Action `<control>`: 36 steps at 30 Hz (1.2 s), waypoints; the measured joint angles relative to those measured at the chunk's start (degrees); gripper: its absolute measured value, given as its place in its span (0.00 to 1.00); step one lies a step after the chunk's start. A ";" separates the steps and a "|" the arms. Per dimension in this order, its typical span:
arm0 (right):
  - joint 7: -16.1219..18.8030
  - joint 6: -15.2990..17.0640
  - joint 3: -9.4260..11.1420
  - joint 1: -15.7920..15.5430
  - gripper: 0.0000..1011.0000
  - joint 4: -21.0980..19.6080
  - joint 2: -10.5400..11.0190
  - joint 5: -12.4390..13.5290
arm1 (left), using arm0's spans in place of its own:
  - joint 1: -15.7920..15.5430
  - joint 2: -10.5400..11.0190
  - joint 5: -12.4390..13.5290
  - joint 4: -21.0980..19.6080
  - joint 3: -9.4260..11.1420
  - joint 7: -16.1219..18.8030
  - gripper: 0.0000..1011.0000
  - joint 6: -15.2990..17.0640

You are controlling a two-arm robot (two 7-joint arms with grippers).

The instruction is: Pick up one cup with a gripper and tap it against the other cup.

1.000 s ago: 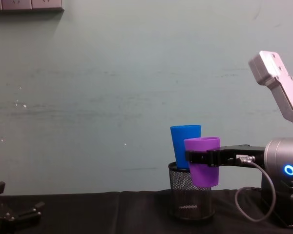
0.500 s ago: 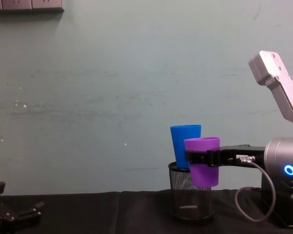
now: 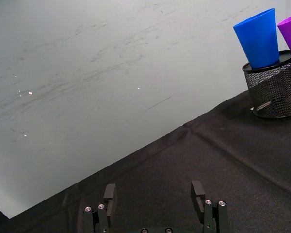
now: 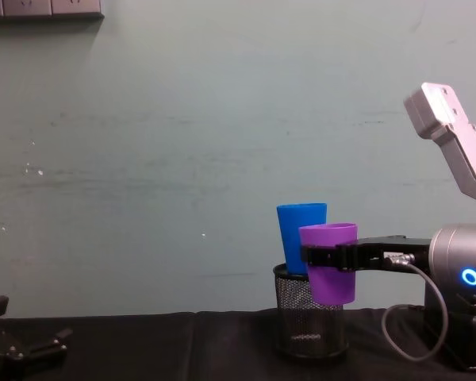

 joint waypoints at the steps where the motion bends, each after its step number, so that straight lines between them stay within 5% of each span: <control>1: 0.00 0.00 0.00 0.00 0.72 0.00 0.00 0.00 | 0.00 0.00 0.00 0.00 0.00 0.00 0.99 0.00; 7: -0.22 0.17 0.16 -1.13 0.72 -1.24 0.18 0.01 | 0.00 0.00 0.00 0.00 0.00 0.00 0.99 0.00; 18: -1.49 -0.24 0.14 -10.01 0.72 -10.94 2.66 -0.56 | 0.00 0.00 0.00 0.00 0.00 0.00 0.99 0.00; 23: -1.50 -6.39 0.41 -15.77 0.72 -13.54 3.10 -0.72 | 0.00 0.00 0.00 0.00 0.00 0.00 0.99 0.00; 28: -1.07 -16.93 0.58 -19.45 0.72 -11.00 2.05 -1.84 | 0.00 0.00 0.00 0.00 0.00 0.00 0.99 0.00; 36: -0.47 -21.90 -0.30 -19.78 0.72 -5.24 0.34 -4.96 | 0.00 0.00 0.00 0.00 0.00 0.00 0.99 0.00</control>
